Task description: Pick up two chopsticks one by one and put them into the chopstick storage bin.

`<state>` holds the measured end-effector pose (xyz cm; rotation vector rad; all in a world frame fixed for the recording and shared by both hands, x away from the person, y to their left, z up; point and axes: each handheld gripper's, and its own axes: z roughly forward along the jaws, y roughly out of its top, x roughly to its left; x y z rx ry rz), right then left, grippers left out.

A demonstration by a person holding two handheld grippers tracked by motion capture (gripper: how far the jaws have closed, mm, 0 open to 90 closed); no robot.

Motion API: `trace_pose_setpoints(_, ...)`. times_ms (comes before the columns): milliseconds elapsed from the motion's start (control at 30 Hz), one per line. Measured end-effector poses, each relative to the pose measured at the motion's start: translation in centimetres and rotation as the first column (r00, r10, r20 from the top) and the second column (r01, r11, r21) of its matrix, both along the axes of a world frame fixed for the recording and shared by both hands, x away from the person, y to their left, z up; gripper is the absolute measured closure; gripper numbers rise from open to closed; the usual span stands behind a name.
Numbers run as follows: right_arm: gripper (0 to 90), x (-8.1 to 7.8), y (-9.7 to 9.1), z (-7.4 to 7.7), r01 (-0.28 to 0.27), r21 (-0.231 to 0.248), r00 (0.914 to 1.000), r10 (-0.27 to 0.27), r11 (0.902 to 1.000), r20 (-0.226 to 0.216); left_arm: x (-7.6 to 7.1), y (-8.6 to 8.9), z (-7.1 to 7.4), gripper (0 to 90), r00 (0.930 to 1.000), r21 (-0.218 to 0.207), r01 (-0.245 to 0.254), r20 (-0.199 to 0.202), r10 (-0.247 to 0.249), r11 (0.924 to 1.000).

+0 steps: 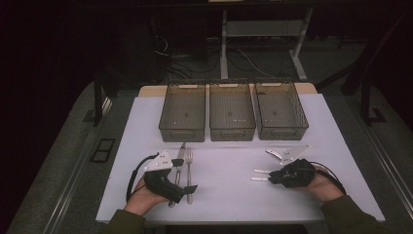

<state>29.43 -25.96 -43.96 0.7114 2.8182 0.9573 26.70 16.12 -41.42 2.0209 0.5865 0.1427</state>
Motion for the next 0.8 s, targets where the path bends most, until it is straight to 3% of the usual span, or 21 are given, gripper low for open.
trace_pose_setpoints(567, 80.5, -0.63, 0.50, 0.33, 0.033, -0.021, 0.9979, -0.034, 0.9992, -0.055, -0.01, -0.04, 0.03, 0.0, 1.0000, 0.006, 0.004, -0.003, -0.004, 1.0000)
trace_pose_setpoints(800, 80.8, -0.88, 0.82, 0.42, 0.035, -0.031, 0.9978, -0.037, 0.9989, -0.056, -0.01, -0.06, 0.00, 0.0, 1.0000, 0.005, 0.007, -0.004, -0.007, 1.0000)
